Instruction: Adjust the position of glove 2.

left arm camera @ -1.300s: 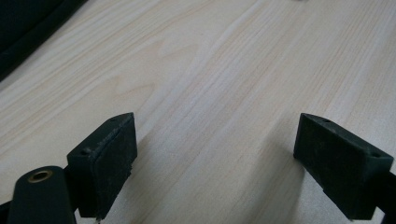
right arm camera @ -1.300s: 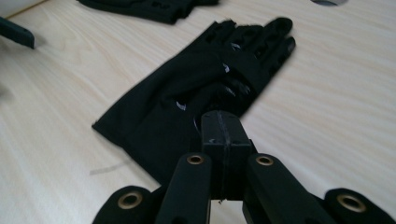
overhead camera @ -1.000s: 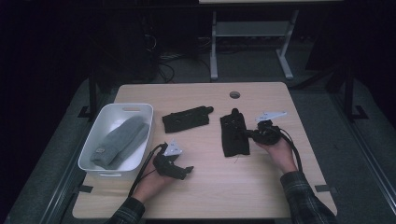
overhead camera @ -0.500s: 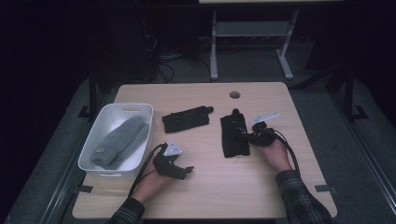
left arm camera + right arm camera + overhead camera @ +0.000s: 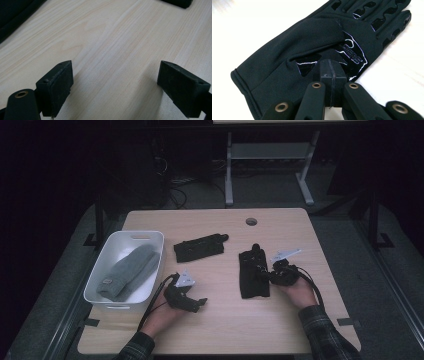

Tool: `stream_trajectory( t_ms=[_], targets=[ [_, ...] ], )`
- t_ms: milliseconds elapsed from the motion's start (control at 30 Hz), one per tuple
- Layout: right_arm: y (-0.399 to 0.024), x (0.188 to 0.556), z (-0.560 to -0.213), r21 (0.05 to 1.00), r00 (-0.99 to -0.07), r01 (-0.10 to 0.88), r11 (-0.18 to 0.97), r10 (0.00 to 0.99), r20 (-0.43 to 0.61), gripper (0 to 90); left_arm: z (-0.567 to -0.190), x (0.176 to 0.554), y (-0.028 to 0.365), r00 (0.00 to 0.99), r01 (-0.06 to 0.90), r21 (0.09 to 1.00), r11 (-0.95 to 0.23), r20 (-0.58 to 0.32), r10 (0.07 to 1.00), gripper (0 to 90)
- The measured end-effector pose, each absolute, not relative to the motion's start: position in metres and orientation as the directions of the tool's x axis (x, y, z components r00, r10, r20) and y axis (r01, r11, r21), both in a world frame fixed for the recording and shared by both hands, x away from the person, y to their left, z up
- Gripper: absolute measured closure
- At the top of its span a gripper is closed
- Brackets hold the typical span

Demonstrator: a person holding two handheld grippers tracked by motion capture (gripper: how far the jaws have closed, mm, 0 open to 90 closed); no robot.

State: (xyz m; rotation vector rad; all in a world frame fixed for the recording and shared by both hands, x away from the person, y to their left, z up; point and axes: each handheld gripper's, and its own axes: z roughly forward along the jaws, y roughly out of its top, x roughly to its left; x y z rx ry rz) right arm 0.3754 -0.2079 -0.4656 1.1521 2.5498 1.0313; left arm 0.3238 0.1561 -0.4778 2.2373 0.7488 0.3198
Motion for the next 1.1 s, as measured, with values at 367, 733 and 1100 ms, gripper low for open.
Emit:
stream_trajectory(
  t_ms=[367,733,1100],
  targets=[
    [-0.212,0.352,-0.464,0.634,-0.719,0.59,0.5,0.683,0.13,90.0,-0.478,0.324,0.156,0.8,0.414,0.72,-0.556,0.004,0.601,12.4],
    [-0.217,0.322,-0.462,0.622,-0.735,0.585,0.521,0.664,0.135,90.0,-0.478,0.324,0.156,0.797,0.42,0.72,-0.552,-0.003,0.604,12.4],
    [-0.223,0.292,-0.461,0.61,-0.75,0.579,0.541,0.647,0.138,90.0,-0.477,0.324,0.157,0.8,0.418,0.716,-0.56,0.002,0.6,12.4]
  ],
)
